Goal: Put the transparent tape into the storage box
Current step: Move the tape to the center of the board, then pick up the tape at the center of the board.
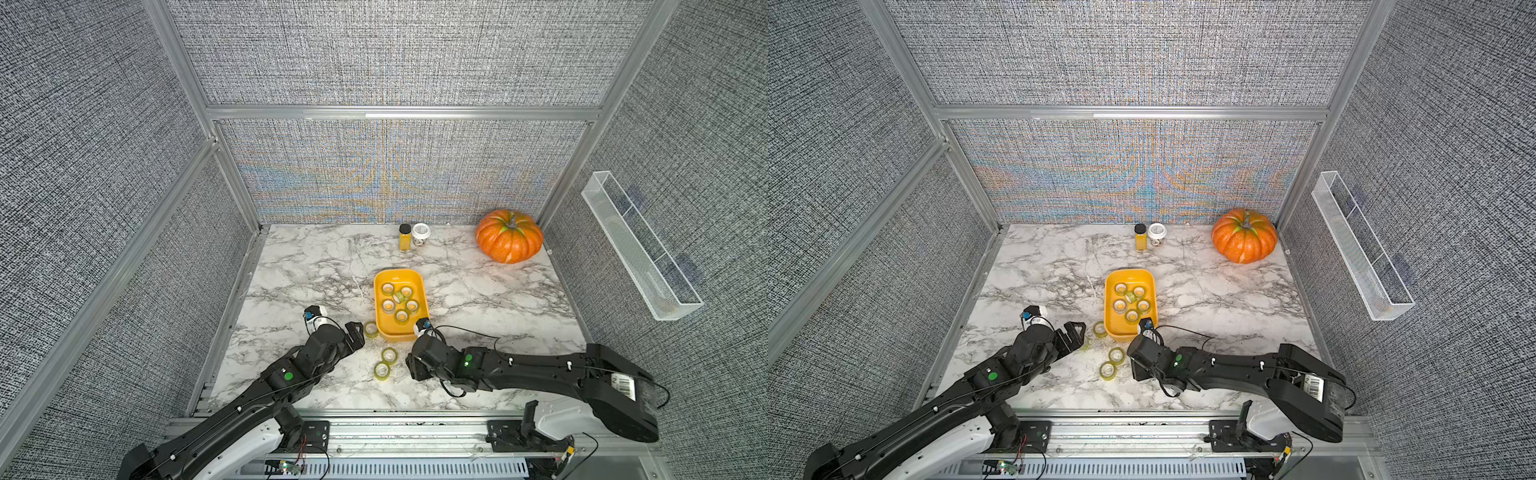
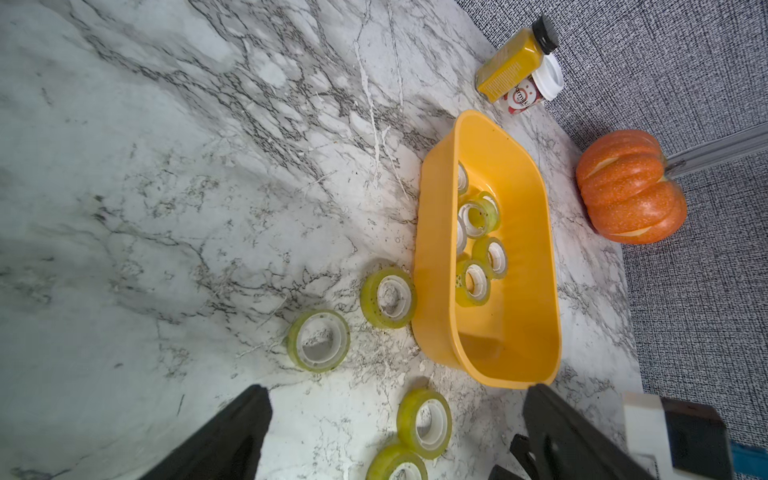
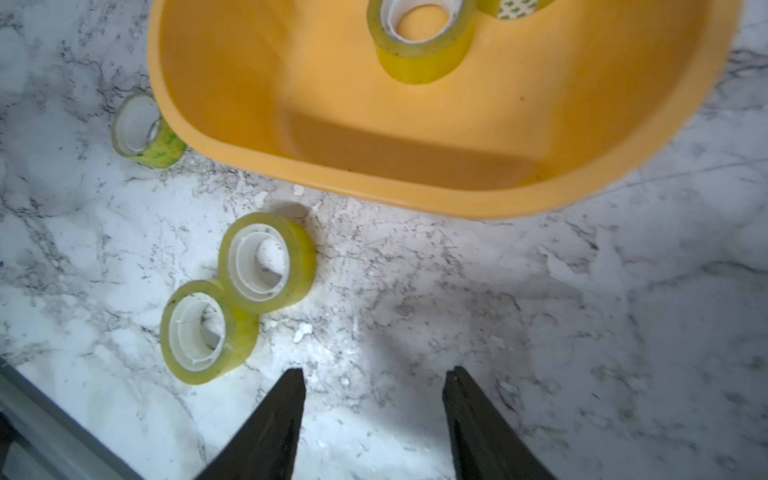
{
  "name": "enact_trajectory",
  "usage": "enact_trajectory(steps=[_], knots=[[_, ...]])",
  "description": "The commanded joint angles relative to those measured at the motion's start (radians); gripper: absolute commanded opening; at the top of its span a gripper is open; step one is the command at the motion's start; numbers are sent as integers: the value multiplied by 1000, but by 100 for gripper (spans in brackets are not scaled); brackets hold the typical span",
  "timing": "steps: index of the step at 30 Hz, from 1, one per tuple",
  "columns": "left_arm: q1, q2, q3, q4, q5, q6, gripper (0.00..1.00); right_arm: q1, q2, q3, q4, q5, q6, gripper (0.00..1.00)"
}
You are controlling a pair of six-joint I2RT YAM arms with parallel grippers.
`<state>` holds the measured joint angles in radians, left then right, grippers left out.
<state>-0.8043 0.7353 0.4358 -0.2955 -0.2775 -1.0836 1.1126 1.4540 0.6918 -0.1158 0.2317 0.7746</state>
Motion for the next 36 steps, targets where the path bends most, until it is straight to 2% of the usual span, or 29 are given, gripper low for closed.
enact_trajectory(steps=[1, 7, 11, 17, 23, 28, 32, 36], knots=[[0, 3, -2, 25, 9, 8, 100, 1, 72, 57, 39, -17, -13, 59], [1, -29, -8, 4, 3, 7, 100, 3, 223, 187, 7, -3, -23, 58], [0, -59, -10, -16, -9, 9, 100, 3, 260, 203, -56, 32, -12, 58], [0, -82, -26, -10, -16, 2, 100, 2, 166, 117, -131, 90, 33, 58], [1, -45, -22, 16, -3, 7, 100, -11, -23, -15, -238, 148, 75, 58], [0, 4, -12, 48, 21, 8, 100, -20, -160, -68, -195, 91, 13, 58], [1, 36, 2, 46, 30, 15, 100, -18, -174, -48, -163, 44, -20, 57], [0, 43, 4, 47, 38, 14, 100, -1, -118, -15, -121, -5, -61, 54]])
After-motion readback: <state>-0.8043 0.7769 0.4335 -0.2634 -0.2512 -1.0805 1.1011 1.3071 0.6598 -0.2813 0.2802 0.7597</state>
